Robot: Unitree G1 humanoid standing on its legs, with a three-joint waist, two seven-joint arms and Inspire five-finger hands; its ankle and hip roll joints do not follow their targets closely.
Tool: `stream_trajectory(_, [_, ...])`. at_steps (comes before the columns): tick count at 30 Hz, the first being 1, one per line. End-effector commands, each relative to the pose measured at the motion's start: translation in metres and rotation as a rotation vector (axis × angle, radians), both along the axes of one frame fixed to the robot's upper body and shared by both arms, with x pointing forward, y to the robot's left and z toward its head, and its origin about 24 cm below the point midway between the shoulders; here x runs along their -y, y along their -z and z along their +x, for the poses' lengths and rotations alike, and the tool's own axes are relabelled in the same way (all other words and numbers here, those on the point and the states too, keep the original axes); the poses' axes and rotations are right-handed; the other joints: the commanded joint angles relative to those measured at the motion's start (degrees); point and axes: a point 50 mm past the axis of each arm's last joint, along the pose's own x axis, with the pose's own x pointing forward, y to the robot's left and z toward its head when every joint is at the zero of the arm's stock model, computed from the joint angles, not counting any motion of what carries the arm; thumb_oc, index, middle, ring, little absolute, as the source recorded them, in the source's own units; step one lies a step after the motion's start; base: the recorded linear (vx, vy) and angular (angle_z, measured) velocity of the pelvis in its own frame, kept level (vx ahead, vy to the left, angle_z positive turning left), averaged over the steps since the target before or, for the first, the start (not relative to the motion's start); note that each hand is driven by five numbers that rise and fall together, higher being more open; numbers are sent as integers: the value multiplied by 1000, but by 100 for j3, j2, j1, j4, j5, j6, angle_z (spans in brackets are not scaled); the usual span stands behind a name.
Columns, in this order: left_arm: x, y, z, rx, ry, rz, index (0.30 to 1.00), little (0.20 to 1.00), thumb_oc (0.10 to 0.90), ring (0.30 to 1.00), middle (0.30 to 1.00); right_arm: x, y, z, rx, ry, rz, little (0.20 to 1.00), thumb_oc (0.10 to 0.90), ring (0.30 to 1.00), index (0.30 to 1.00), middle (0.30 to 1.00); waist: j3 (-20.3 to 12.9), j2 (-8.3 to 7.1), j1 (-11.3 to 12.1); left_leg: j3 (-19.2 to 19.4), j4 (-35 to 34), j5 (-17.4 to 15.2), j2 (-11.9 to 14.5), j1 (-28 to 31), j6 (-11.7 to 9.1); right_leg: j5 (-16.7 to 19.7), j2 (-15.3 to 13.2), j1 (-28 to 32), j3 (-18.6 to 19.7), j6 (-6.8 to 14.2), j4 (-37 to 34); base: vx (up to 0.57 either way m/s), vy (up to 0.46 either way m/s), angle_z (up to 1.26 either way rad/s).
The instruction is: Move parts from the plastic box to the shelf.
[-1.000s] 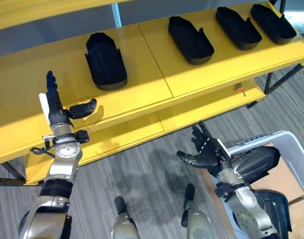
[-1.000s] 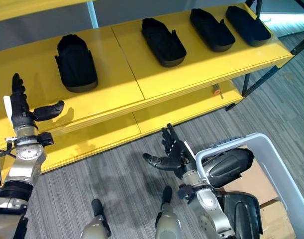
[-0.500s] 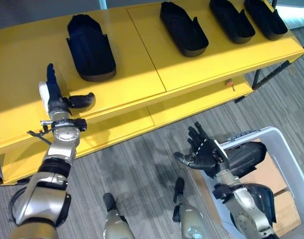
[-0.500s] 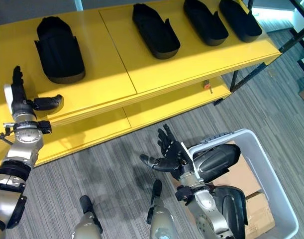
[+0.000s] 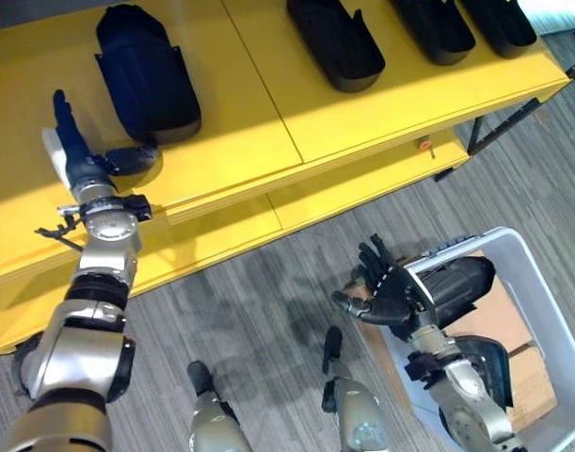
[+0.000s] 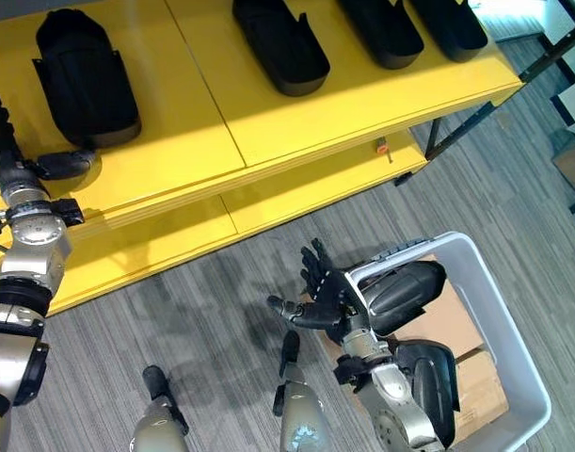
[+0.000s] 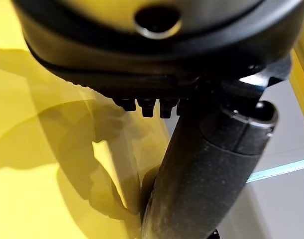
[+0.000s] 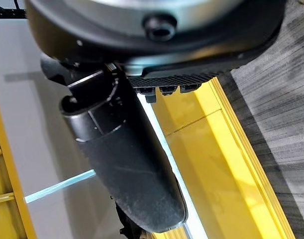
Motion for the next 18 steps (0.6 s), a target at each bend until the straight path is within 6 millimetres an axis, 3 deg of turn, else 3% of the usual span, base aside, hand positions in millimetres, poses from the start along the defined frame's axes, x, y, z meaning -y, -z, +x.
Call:
stream_trajectory(1, [3, -32, 6, 99, 39, -19, 1000, 1000, 900, 1000, 1000, 2, -54, 4, 281, -15, 88, 1000, 900, 1000, 1000, 1000, -143, -110, -109, -333, 643, -10, 160, -368, 56, -270, -518, 171, -32, 533, 536, 0, 8, -8])
stream_trajectory(18, [21, -18, 11, 70, 103, 6, 1000, 1000, 900, 1000, 1000, 5, -54, 1, 282, -28, 64, 1000, 900, 1000, 1000, 1000, -79, -111, -126, -349, 795, -78, 194, -490, 44, -271, -526, 94, 31, 498, 583, 0, 1, 0])
